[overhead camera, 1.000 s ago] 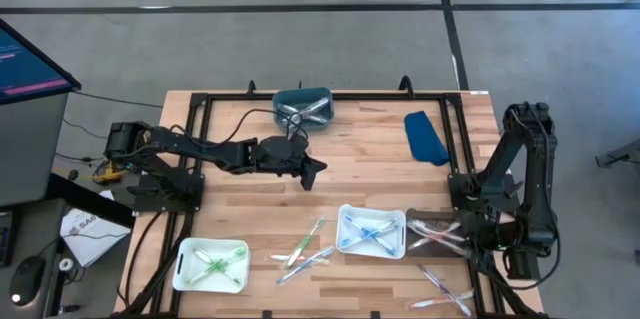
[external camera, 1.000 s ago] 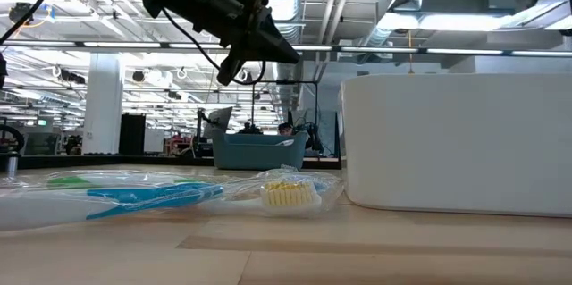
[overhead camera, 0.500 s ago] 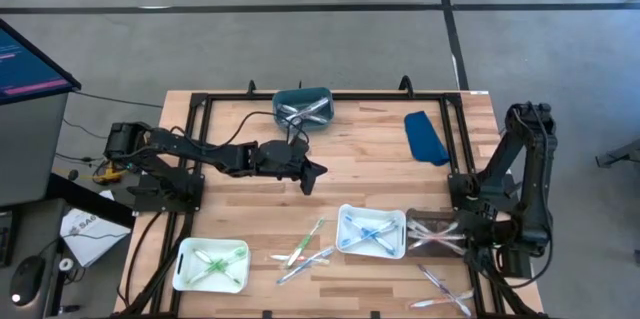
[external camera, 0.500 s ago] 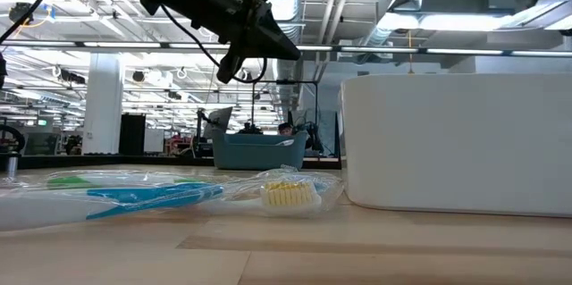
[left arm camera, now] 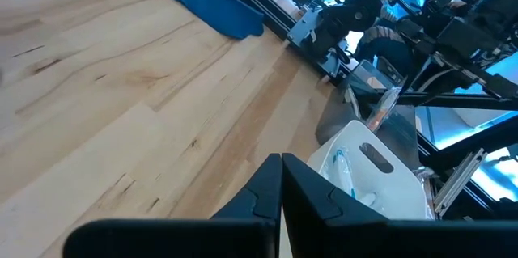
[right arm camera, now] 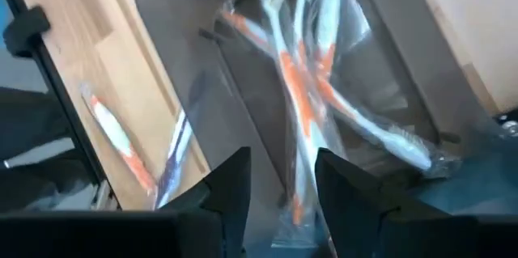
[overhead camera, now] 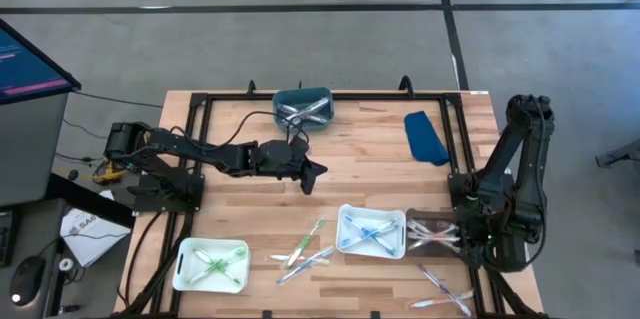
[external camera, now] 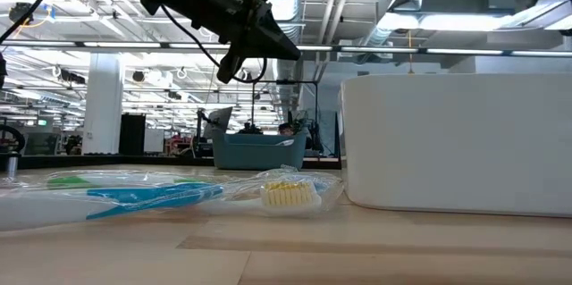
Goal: Pick & Place Toothbrushes
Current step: Put the orange toothbrush into the black bin, then put the green toothbrush into the bottom white bin
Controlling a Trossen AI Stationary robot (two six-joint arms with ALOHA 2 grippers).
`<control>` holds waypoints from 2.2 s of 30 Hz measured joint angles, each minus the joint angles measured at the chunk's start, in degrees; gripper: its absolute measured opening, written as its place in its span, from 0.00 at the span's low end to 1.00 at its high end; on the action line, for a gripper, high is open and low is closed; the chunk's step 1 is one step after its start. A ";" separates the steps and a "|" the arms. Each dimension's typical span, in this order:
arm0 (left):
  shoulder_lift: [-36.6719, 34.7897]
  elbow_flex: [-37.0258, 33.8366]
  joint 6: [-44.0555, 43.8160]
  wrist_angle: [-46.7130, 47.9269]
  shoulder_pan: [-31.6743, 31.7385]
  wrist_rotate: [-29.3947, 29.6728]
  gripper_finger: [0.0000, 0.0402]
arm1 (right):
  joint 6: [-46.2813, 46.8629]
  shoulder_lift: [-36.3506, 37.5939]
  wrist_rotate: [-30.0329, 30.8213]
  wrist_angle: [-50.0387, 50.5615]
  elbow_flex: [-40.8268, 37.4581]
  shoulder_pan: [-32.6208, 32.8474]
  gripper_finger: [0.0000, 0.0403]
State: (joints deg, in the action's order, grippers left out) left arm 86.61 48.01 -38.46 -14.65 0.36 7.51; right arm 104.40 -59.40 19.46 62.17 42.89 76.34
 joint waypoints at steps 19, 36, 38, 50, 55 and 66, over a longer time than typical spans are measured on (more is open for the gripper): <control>0.00 0.00 0.01 0.02 -0.13 -0.04 0.01 | -1.51 -1.68 -15.56 5.08 0.00 -6.01 0.01; 0.00 0.00 0.00 0.02 -0.11 -0.07 0.01 | -2.49 -9.31 -15.61 -3.00 -0.01 -6.01 0.00; 0.00 0.00 0.00 0.02 -0.11 -0.09 0.01 | -2.46 -9.16 -15.61 -2.96 -0.02 -6.14 0.00; 0.00 0.04 -2.51 -8.58 -0.39 -0.21 0.01 | -4.33 -0.96 -10.73 0.79 -0.04 -10.21 0.00; 0.00 0.07 -2.59 -13.61 -0.39 -2.77 0.01 | -7.96 3.65 -5.46 0.94 -0.04 -12.98 0.00; 0.02 7.02 -3.08 0.10 -8.59 -3.32 0.00 | -21.51 9.74 6.50 -6.33 -0.02 -22.33 0.00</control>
State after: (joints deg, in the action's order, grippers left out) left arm 86.63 55.03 -41.53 -14.55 -8.23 4.19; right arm 82.89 -49.66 25.97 55.84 42.87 54.01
